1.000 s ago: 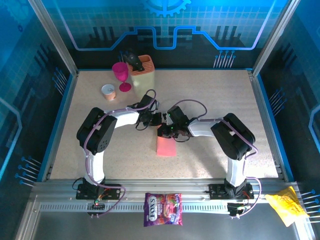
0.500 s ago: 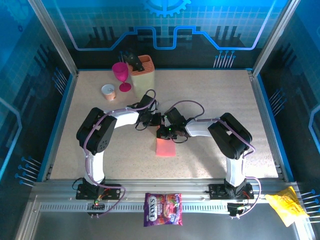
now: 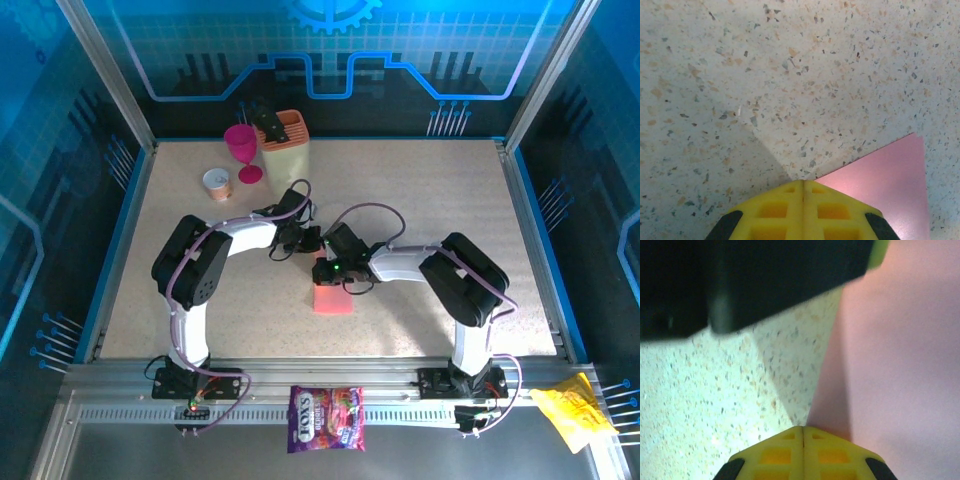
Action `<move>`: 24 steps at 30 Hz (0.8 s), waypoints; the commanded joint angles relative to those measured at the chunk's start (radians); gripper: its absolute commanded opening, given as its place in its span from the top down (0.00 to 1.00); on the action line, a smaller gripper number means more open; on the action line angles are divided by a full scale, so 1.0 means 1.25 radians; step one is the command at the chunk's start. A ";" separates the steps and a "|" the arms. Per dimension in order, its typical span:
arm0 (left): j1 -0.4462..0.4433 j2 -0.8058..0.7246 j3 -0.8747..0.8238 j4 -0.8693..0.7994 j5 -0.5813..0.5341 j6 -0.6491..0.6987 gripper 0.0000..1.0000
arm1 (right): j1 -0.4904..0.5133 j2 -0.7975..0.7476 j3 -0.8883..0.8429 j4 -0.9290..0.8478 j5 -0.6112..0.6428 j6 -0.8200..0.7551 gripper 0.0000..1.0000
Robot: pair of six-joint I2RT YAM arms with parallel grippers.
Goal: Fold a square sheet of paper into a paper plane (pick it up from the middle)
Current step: First fold in half a square sheet of paper at the center of the table.
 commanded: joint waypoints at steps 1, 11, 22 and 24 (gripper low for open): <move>-0.017 0.039 -0.006 -0.015 -0.031 -0.002 1.00 | 0.089 0.009 -0.029 -0.074 -0.089 -0.080 1.00; -0.016 0.041 -0.011 -0.013 -0.035 -0.001 1.00 | 0.120 -0.037 -0.090 -0.026 -0.082 -0.038 1.00; -0.016 0.040 -0.015 -0.010 -0.037 -0.001 1.00 | 0.185 -0.115 -0.205 0.024 -0.060 0.027 1.00; -0.016 0.040 -0.016 -0.009 -0.036 -0.002 1.00 | 0.197 -0.134 -0.235 0.042 -0.056 0.045 1.00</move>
